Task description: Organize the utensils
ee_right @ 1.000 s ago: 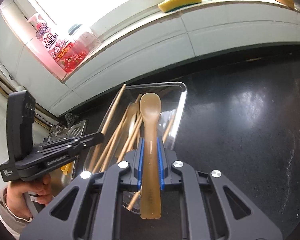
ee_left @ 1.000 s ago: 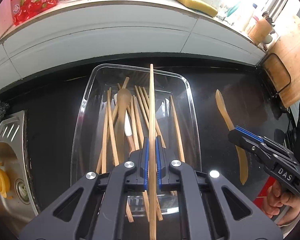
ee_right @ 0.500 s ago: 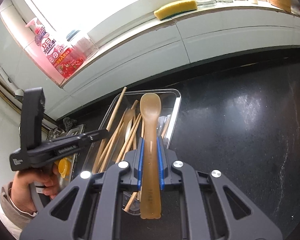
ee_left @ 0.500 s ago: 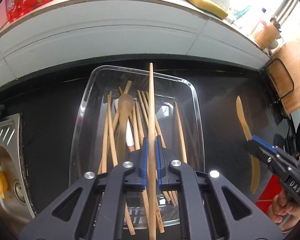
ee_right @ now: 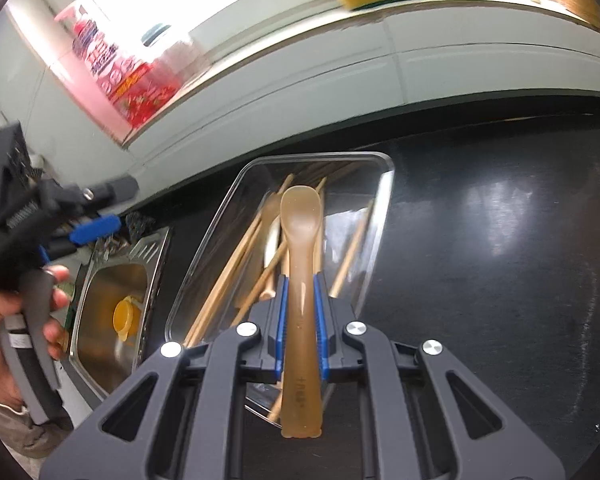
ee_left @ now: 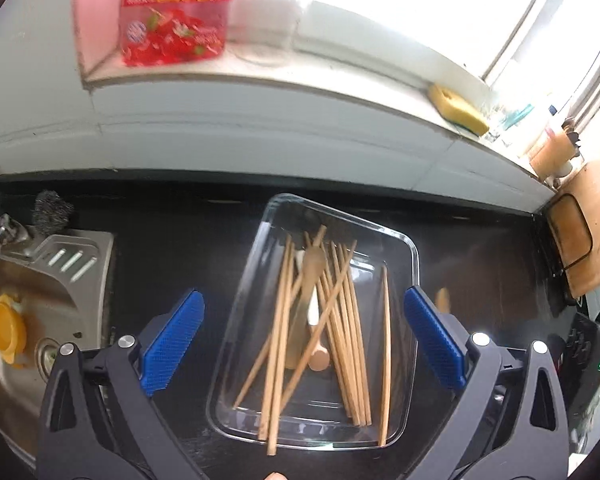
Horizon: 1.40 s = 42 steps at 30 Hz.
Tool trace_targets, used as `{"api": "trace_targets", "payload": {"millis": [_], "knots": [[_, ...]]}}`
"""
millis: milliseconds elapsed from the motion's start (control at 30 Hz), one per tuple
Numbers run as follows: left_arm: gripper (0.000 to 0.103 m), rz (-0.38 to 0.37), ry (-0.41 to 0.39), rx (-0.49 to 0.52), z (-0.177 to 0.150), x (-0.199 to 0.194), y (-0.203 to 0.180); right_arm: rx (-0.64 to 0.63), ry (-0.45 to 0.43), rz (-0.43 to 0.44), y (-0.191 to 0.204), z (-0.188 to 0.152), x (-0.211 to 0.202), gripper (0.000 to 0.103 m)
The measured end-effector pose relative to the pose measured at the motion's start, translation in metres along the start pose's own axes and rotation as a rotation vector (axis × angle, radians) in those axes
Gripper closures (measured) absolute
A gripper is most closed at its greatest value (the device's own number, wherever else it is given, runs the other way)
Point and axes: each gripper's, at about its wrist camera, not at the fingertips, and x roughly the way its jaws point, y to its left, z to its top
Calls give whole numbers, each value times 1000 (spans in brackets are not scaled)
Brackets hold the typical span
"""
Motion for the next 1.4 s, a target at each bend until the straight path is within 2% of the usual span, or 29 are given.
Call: {"api": "trace_targets", "payload": {"millis": [133, 233, 267, 300, 333, 367, 400, 500, 700, 867, 1000, 1167, 1400], "knots": [[6, 7, -18, 0, 0, -10, 3, 4, 23, 15, 12, 6, 21, 90], [6, 15, -15, -4, -3, -10, 6, -32, 66, -26, 18, 11, 45, 90], [6, 19, -12, -8, -4, -11, 7, -45, 65, -37, 18, 11, 48, 86], [6, 24, -11, -12, -5, -12, 9, -66, 46, -63, 18, 11, 45, 76], [6, 27, -14, -16, -6, -13, 11, -88, 24, -90, 18, 10, 42, 28], [6, 34, -19, -24, -6, -13, 13, -117, -6, -118, 19, 10, 38, 8], [6, 37, -20, -29, -6, -13, 15, -145, -44, -138, 18, 10, 32, 7], [6, 38, -15, -32, -6, -10, 13, -204, -84, -217, 8, 10, 21, 7], [6, 36, 1, 23, -6, 1, -18, -143, -100, -287, -35, 10, 0, 7], [6, 36, 15, 73, -12, 11, -62, -88, -114, -311, -72, 8, -25, 7], [6, 31, 39, 124, -27, 25, -112, -67, -113, -293, -102, 5, -49, 7], [6, 34, 52, 138, -47, 39, -168, -61, -70, -273, -149, -1, -82, 7], [6, 72, 68, 136, -84, 58, -255, -70, -44, -291, -222, -18, -130, 7]]}}
